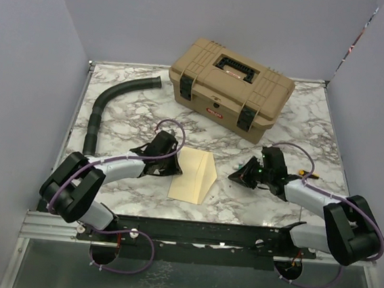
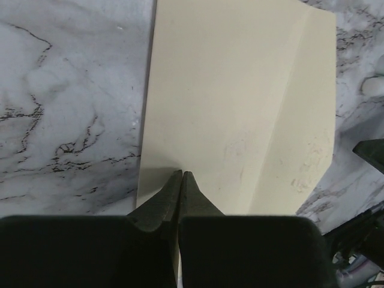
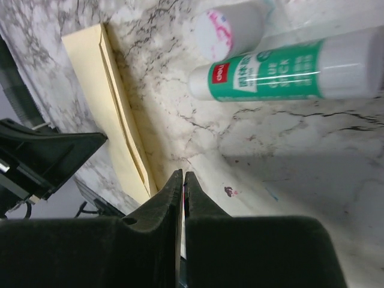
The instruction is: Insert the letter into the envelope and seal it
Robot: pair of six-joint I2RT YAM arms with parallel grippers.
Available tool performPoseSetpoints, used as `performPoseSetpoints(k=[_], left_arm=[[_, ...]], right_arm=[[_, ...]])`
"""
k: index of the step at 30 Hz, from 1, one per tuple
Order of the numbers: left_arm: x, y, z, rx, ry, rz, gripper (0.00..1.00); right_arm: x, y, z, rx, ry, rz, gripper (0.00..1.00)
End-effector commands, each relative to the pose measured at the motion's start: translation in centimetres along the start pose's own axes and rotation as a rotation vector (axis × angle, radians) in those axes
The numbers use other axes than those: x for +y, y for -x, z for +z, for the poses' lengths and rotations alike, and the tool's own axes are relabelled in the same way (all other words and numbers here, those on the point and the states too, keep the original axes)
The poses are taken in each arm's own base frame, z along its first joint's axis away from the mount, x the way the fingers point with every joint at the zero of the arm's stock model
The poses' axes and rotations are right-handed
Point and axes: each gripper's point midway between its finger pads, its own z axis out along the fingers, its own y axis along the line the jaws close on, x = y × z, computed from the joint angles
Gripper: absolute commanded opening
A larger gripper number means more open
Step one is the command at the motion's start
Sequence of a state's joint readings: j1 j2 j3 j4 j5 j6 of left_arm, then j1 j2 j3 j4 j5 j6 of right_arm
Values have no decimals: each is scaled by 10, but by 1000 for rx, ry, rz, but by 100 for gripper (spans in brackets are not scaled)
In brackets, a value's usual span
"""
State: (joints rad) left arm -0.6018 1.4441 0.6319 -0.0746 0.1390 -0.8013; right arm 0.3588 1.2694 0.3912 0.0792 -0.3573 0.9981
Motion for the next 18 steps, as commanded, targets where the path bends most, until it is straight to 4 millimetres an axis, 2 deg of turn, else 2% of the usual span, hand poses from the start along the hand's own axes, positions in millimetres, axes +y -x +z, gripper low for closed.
performPoseSetpoints(k=[1, 6, 11, 15, 18], left_arm=[[30, -8, 10, -27, 134, 1, 0], [55, -27, 14, 5, 228, -48, 0], [59, -31, 13, 9, 240, -51, 0], [60, -31, 12, 9, 247, -49, 0], [60, -33, 13, 15, 247, -50, 0]], right_arm=[[15, -5, 10, 25, 39, -43, 6], [26, -13, 24, 70, 37, -48, 6], [49, -29, 37, 139, 105, -84, 6], [84, -35, 32, 151, 261, -147, 5], [96, -36, 36, 172, 296, -179, 5]])
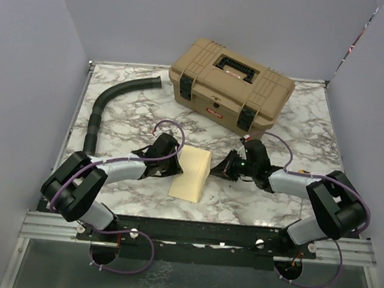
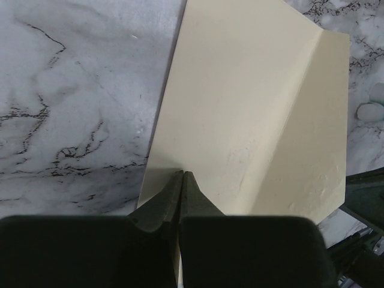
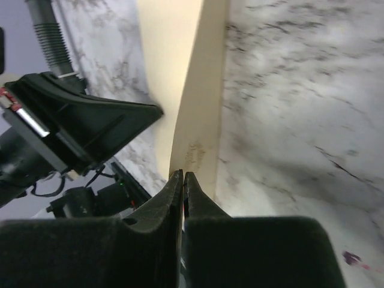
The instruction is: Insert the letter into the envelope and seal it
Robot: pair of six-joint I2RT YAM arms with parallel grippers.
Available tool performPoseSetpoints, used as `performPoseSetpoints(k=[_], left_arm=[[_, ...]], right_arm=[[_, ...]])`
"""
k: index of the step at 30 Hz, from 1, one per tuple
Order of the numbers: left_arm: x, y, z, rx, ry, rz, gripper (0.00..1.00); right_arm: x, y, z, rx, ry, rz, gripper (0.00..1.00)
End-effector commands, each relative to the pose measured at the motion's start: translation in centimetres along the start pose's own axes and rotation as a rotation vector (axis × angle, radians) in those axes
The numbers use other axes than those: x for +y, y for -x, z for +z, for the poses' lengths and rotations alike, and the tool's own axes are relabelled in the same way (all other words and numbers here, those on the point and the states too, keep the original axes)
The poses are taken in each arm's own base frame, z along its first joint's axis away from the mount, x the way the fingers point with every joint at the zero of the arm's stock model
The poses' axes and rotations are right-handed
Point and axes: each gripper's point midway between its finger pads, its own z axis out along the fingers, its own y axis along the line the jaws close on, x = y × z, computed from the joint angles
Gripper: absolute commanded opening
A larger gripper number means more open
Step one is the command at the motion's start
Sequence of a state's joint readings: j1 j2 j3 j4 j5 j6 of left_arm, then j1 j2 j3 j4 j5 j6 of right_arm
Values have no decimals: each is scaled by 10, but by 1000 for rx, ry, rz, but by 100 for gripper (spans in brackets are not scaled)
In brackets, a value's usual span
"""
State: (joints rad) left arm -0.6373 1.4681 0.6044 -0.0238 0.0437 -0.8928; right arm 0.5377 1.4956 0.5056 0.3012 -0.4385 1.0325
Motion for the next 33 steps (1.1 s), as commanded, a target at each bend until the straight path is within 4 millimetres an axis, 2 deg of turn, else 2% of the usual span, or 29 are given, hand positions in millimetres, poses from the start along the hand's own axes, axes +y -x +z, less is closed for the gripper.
performPoseSetpoints(k=[1, 7, 13, 22, 33], left_arm=[[56, -28, 4, 63, 198, 22, 0], [57, -32, 6, 82, 198, 43, 0], [59, -36, 10, 113, 205, 55, 0], [62, -35, 10, 101, 217, 48, 0], [67, -39, 10, 101, 219, 40, 0]], right_arm=[[36, 6, 9, 21, 129, -72, 6], [26, 8, 32, 66, 75, -87, 6], [27, 9, 49, 69, 5, -185, 6], [-1, -3, 61, 82, -195, -303, 6], [-18, -4, 61, 54, -409, -410, 6]])
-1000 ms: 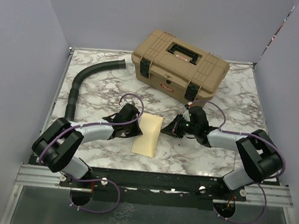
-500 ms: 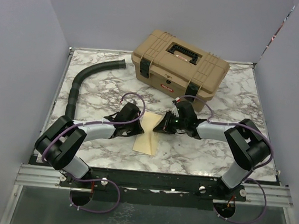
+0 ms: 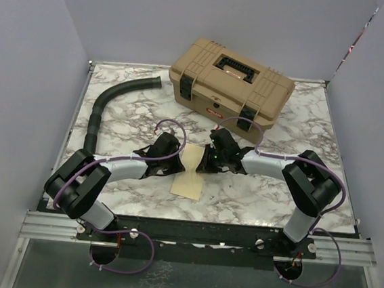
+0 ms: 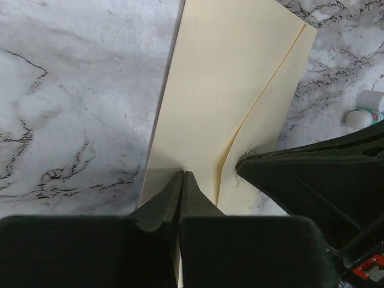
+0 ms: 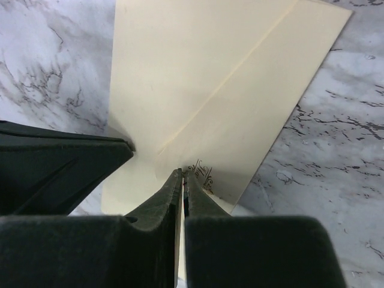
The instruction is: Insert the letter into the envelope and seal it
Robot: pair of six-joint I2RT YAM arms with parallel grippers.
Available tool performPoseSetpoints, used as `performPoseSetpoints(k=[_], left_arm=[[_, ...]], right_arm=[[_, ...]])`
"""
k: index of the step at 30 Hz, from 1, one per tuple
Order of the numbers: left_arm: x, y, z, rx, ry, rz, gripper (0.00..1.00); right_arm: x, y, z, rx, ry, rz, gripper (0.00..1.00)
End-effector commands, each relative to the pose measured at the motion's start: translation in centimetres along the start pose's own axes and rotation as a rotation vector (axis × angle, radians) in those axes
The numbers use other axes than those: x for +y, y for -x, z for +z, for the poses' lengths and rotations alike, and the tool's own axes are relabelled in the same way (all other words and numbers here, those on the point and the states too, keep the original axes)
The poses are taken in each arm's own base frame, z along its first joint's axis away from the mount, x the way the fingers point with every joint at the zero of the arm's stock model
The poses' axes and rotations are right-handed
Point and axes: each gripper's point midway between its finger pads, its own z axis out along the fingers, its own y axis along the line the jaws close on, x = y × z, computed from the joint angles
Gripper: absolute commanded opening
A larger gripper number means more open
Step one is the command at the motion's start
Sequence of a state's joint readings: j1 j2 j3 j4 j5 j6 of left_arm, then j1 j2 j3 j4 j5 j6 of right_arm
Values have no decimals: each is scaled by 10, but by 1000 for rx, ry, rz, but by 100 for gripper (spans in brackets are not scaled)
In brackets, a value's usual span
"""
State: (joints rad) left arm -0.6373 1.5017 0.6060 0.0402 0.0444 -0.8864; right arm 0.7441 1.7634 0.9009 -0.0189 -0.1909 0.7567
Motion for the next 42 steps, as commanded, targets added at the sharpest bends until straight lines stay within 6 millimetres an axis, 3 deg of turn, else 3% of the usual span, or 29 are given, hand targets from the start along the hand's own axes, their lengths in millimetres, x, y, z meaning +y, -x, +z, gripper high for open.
performPoseSetpoints(k=[1, 12, 22, 37, 42], left_arm=[[71, -44, 0, 117, 240, 31, 0], [58, -44, 4, 120, 178, 6, 0], [64, -52, 5, 146, 177, -27, 0], [67, -61, 8, 178, 168, -108, 0], [64, -65, 7, 189, 153, -180, 0]], right_arm=[[-28, -9, 5, 13, -193, -63, 6], [-47, -30, 15, 54, -385, -206, 9], [-65, -61, 23, 116, -500, -300, 13], [-100, -110, 15, 222, -612, -401, 17], [-97, -124, 13, 232, -624, -414, 19]])
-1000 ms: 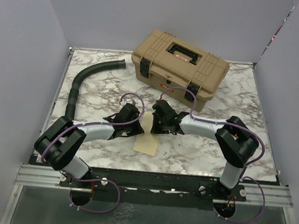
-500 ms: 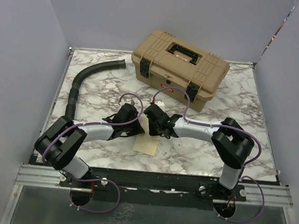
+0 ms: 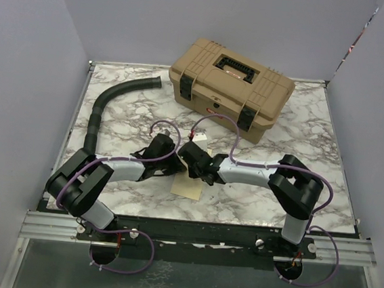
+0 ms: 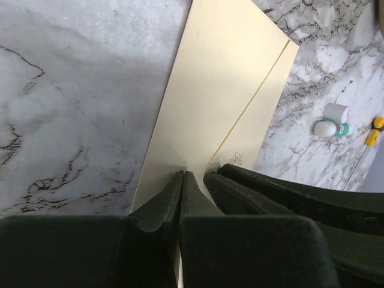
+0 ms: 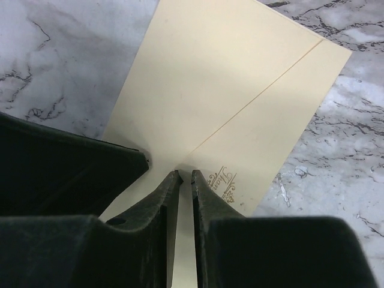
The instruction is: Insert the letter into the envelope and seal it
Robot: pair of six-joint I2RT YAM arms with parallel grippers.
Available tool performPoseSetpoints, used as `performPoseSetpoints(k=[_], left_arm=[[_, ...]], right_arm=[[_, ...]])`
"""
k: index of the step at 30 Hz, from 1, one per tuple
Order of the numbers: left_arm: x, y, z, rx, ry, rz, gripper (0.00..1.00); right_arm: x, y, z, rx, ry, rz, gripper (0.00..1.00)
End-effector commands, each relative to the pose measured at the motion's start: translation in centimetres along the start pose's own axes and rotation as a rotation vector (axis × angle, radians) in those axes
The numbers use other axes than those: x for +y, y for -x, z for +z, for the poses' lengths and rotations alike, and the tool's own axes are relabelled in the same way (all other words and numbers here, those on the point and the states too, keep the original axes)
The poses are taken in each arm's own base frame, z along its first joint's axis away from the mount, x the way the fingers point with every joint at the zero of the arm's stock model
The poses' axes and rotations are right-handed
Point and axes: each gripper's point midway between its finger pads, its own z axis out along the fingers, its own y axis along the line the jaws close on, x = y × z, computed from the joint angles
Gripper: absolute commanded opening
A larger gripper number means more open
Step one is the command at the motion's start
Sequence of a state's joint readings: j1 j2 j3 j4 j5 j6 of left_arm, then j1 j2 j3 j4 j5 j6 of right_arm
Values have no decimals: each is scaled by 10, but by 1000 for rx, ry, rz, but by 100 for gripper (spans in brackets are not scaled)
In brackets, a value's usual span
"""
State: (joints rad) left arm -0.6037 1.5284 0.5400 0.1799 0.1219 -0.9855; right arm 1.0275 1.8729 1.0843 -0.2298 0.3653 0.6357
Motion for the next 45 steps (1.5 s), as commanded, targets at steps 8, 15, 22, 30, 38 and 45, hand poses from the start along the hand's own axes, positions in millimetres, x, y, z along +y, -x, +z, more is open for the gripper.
performPoseSetpoints(k=[8, 15, 22, 30, 38, 45], left_arm=[[78, -56, -11, 54, 163, -257, 0], [87, -49, -16, -45, 139, -344, 0], [96, -44, -14, -95, 163, -384, 0], [98, -38, -15, -134, 160, -415, 0], [114, -45, -12, -135, 227, -510, 0], [115, -39, -12, -172, 235, -566, 0]], right_arm=[[-53, -164, 21, 376, -177, -117, 19], [-44, -181, 28, 375, -173, -53, 11], [-43, -181, 17, 362, -168, -17, 8], [-35, -174, -9, 395, -89, -57, 10], [-42, -169, -17, 398, -113, -157, 10], [-41, -169, -25, 405, -135, -217, 8]])
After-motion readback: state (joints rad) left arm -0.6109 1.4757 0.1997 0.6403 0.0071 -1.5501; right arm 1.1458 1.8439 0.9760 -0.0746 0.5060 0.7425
